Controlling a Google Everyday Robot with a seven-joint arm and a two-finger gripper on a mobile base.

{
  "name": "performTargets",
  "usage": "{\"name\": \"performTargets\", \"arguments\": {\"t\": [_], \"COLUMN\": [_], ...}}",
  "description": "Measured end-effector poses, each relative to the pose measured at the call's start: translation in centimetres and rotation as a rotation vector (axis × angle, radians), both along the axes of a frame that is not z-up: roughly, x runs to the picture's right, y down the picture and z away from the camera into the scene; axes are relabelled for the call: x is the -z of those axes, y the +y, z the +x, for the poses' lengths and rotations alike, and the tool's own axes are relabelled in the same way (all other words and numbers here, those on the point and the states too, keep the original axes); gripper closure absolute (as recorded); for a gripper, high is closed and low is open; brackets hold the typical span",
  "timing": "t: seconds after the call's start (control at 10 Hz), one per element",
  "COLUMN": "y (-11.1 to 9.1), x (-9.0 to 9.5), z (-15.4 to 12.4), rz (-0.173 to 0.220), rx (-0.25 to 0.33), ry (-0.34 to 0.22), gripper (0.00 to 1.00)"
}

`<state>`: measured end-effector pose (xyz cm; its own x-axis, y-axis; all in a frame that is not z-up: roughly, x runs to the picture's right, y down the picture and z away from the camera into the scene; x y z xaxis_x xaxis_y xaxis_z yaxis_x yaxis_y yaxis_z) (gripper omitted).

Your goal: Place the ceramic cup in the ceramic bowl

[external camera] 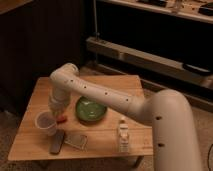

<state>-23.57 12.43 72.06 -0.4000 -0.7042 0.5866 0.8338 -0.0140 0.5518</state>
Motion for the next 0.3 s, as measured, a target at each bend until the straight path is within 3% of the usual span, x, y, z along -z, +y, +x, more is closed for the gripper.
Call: {"name": "performTargets", "arguments": {"t": [0.3], "y": [-1.6], "x": [-0.2], "z": [2.0], "rz": [-0.011], "rx": [-0.027], "ry": [0.013], "gripper": [0.96]}}
